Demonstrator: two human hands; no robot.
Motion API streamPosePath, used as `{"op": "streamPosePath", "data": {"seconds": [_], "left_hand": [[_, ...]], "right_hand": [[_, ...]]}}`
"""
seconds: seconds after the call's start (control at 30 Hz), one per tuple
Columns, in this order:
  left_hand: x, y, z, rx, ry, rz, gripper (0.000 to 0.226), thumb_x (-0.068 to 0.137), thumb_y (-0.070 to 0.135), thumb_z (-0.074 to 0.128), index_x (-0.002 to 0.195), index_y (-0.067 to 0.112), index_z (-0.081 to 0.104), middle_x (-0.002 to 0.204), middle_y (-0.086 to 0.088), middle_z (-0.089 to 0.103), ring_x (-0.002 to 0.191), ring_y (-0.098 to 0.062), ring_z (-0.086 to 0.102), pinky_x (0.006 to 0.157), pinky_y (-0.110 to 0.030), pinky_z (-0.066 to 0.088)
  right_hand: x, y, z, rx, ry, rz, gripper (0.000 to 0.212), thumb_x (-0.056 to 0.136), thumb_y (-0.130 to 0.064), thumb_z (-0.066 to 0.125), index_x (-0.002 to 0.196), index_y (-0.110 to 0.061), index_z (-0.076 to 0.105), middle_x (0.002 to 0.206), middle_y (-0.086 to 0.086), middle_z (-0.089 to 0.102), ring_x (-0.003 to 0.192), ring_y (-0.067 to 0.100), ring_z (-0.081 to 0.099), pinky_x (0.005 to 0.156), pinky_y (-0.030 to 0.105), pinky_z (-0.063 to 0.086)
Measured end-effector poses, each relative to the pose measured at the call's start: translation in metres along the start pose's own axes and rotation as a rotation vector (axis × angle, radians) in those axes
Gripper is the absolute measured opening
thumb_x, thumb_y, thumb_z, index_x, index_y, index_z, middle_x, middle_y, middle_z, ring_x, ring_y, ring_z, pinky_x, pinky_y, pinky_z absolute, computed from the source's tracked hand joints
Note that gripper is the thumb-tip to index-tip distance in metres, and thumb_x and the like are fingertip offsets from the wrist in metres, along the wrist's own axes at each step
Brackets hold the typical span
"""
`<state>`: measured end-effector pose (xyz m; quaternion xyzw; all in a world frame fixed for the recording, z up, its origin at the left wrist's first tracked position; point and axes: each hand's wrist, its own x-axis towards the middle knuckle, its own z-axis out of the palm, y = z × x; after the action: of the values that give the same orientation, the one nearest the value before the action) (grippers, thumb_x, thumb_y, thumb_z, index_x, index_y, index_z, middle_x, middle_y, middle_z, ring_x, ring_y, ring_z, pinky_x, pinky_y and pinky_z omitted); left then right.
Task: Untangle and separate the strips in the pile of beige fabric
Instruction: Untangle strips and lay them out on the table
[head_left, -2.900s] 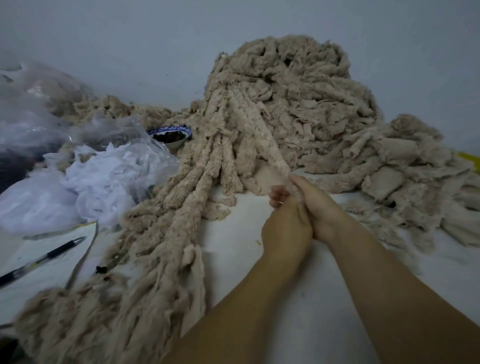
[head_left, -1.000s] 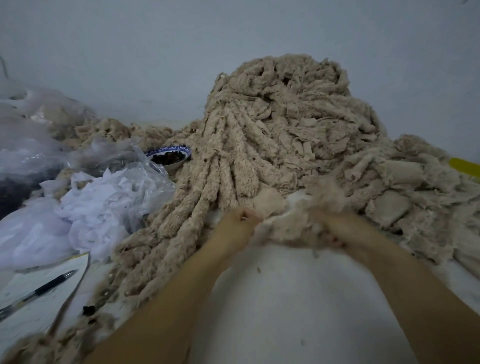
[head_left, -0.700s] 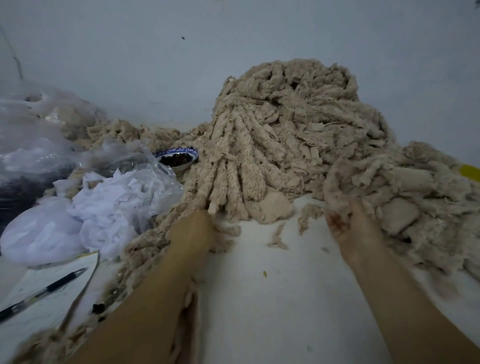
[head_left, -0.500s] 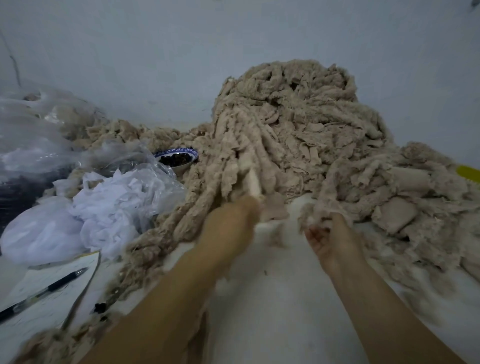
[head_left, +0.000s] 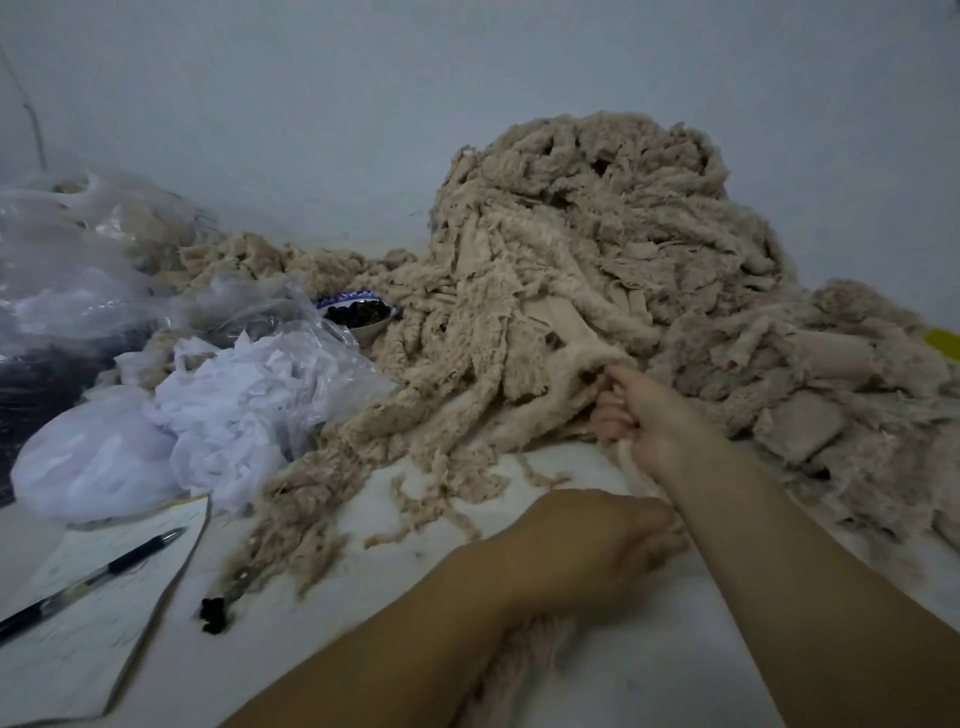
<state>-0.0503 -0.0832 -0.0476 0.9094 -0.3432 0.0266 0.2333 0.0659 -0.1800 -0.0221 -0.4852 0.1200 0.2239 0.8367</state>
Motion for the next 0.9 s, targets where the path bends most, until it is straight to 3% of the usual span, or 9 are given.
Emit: {"op": "streamPosePath", "data": {"seconds": [0.1,0.23,0.33,0.43,0.5,0.57,0.7,0.77,0.9], "left_hand": [[0.0,-0.032,-0.001,0.131,0.136,-0.254,0.02,0.103,0.032,0.045,0.092,0.018,0.055,0.085,-0.001,0.062,0.075,-0.021,0.057,0.06,-0.031,0.03],[-0.006,-0.08,-0.033,-0.362,0.448,-0.758,0.008,0.091,0.016,0.058,0.084,0.02,0.061,0.069,0.004,0.065,0.06,-0.014,0.06,0.056,-0.024,0.045],[0.002,-0.094,-0.062,-0.551,0.37,-0.834,0.014,0.09,0.011,0.057,0.099,0.006,0.066,0.089,-0.009,0.068,0.079,-0.02,0.064,0.072,-0.025,0.053],[0.019,-0.083,-0.081,-0.774,0.252,-0.854,0.015,0.093,0.01,0.06,0.106,0.008,0.067,0.104,-0.019,0.071,0.096,-0.032,0.069,0.085,-0.042,0.059],[0.032,-0.068,-0.085,-0.892,0.23,-0.838,0.013,0.095,0.008,0.057,0.101,0.01,0.068,0.101,-0.019,0.073,0.092,-0.031,0.071,0.076,-0.041,0.061],[0.046,-0.053,-0.082,-0.955,0.245,-0.824,0.015,0.097,0.011,0.055,0.103,0.01,0.069,0.101,-0.017,0.073,0.092,-0.031,0.071,0.075,-0.042,0.062],[0.061,-0.036,-0.07,-1.179,0.385,-0.834,0.034,0.092,-0.005,0.045,0.115,0.001,0.069,0.114,-0.024,0.068,0.106,-0.039,0.066,0.091,-0.049,0.056],[0.062,-0.033,-0.063,-1.244,0.431,-0.83,0.042,0.087,-0.008,0.043,0.125,-0.006,0.061,0.117,-0.027,0.064,0.107,-0.039,0.065,0.096,-0.049,0.053],[0.06,-0.027,-0.059,-1.275,0.418,-0.805,0.033,0.095,0.007,0.05,0.123,-0.004,0.063,0.1,-0.017,0.062,0.084,-0.027,0.061,0.08,-0.035,0.054]], "right_hand": [[-0.007,0.005,0.003,-0.046,0.103,-0.19,0.04,0.105,-0.029,0.041,0.067,-0.021,0.039,0.04,-0.009,0.026,0.029,0.004,0.018,0.026,0.018,0.013],[-0.023,0.024,-0.003,-0.143,0.065,-0.318,0.04,0.104,-0.026,0.04,0.064,-0.024,0.035,0.045,-0.01,0.023,0.033,0.005,0.017,0.028,0.016,0.013],[-0.031,0.041,-0.014,-0.095,-0.022,-0.267,0.041,0.104,-0.028,0.04,0.064,-0.024,0.035,0.046,-0.01,0.023,0.033,0.004,0.017,0.027,0.016,0.013],[-0.032,0.037,-0.031,0.077,-0.051,-0.197,0.039,0.105,-0.028,0.04,0.067,-0.02,0.038,0.045,-0.007,0.028,0.032,0.004,0.022,0.026,0.017,0.017],[-0.033,0.034,-0.035,0.131,-0.022,-0.206,0.032,0.104,-0.029,0.046,0.075,-0.014,0.05,0.05,-0.002,0.049,0.042,0.006,0.047,0.041,0.016,0.04],[-0.032,0.038,-0.037,0.067,-0.014,-0.225,0.026,0.097,-0.036,0.058,0.101,-0.011,0.066,0.085,0.006,0.075,0.081,0.016,0.072,0.074,0.03,0.06],[-0.043,0.056,-0.031,-0.318,0.038,-0.316,0.095,0.071,-0.075,0.056,0.15,-0.026,0.038,0.144,-0.001,0.054,0.128,0.021,0.055,0.106,0.049,0.047],[-0.044,0.061,-0.025,-0.415,0.142,-0.397,0.106,0.061,-0.083,0.053,0.149,-0.026,0.037,0.142,-0.004,0.052,0.129,0.022,0.052,0.107,0.049,0.045],[-0.038,0.066,-0.022,-0.471,0.016,-0.373,0.026,0.096,-0.047,0.057,0.1,-0.023,0.065,0.081,-0.003,0.07,0.077,0.017,0.066,0.072,0.036,0.055]]}}
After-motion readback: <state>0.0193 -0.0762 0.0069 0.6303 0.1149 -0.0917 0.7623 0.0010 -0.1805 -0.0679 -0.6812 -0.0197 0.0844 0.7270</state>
